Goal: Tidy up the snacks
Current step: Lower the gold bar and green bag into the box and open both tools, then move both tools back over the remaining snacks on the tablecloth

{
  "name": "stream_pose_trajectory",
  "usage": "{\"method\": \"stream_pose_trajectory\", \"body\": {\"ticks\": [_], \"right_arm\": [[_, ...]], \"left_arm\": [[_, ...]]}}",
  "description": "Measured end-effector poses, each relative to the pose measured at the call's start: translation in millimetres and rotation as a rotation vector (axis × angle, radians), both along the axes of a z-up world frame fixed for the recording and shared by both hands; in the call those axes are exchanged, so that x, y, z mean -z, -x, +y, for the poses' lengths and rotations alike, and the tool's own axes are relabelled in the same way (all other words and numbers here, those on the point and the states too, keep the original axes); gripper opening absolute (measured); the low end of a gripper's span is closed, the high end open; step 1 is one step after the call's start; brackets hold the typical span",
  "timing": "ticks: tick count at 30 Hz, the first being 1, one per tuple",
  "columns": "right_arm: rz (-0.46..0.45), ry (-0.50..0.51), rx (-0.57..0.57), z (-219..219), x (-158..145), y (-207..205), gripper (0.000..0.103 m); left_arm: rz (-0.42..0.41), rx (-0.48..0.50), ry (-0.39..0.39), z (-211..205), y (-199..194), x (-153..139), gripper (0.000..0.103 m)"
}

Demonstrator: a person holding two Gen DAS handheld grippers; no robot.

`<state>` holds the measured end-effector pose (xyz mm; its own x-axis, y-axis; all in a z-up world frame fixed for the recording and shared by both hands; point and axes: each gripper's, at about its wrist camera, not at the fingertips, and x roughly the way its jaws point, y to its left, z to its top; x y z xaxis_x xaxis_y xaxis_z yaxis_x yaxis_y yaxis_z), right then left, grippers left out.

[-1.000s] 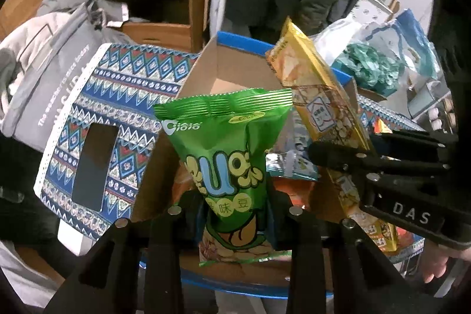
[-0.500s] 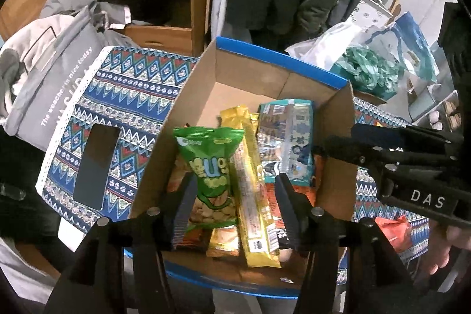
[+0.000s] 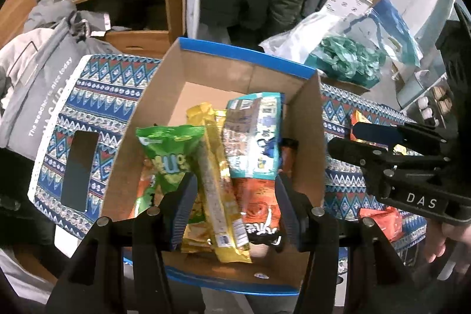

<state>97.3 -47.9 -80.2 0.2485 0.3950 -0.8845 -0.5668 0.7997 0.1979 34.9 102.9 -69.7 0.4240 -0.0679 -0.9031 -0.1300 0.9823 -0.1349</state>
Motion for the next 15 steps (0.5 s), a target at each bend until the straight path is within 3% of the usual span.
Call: {"method": "stream_pose_trajectory", "body": {"ticks": [15], "right_arm": [[0.006,-0.004,0.058,-72.5,11.5,-0.1,0.056]], "left_arm": [[0.021,0.12,0.002,-64.6,-8.8,-0.1,0.056]]}}
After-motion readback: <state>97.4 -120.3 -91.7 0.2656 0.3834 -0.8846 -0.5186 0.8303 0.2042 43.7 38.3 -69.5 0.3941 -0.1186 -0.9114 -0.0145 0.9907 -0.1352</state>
